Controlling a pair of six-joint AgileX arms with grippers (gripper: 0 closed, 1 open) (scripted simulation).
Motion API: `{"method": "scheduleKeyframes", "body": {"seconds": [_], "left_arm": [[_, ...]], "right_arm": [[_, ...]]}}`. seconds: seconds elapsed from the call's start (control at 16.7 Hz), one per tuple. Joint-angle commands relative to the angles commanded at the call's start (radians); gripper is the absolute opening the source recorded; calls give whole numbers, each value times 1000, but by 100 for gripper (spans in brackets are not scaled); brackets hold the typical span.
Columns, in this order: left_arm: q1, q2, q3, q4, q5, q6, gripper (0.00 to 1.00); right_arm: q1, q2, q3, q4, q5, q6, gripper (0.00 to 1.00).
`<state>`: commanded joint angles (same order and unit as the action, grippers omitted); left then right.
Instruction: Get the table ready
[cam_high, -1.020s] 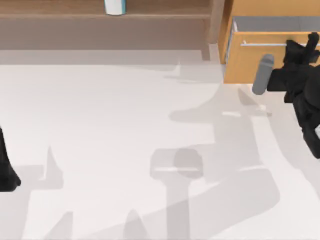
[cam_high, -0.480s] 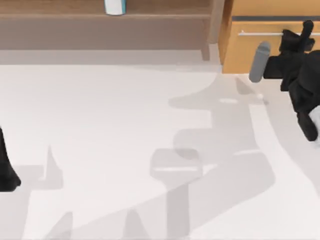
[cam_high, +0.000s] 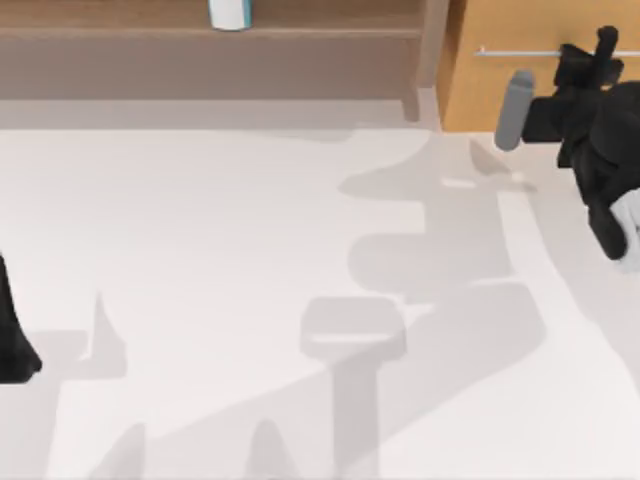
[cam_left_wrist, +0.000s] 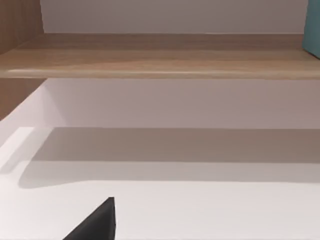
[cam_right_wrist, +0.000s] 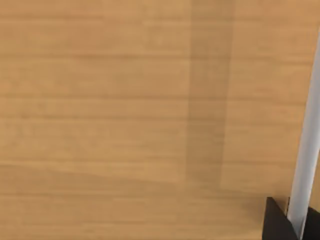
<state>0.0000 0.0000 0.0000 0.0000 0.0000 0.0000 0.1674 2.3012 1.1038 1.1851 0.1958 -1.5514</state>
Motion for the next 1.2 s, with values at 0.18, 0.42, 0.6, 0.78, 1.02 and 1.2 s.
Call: {"method": "scheduleKeyframes", "body": {"seconds": [0.18,0.42,0.6,0.78,1.02,1.2], "left_arm": [[0,0,0,0,0,0,100],[0,0,0,0,0,0,100],[0,0,0,0,0,0,100],[0,0,0,0,0,0,100],[0,0,0,0,0,0,100],[0,0,0,0,0,0,100]], "right_arm": [[0,0,0,0,0,0,15],[0,0,0,0,0,0,45],[0,0,0,0,0,0,68],[0,0,0,0,0,0,90],[0,0,0,0,0,0,100],[0,0,0,0,0,0,100]]}}
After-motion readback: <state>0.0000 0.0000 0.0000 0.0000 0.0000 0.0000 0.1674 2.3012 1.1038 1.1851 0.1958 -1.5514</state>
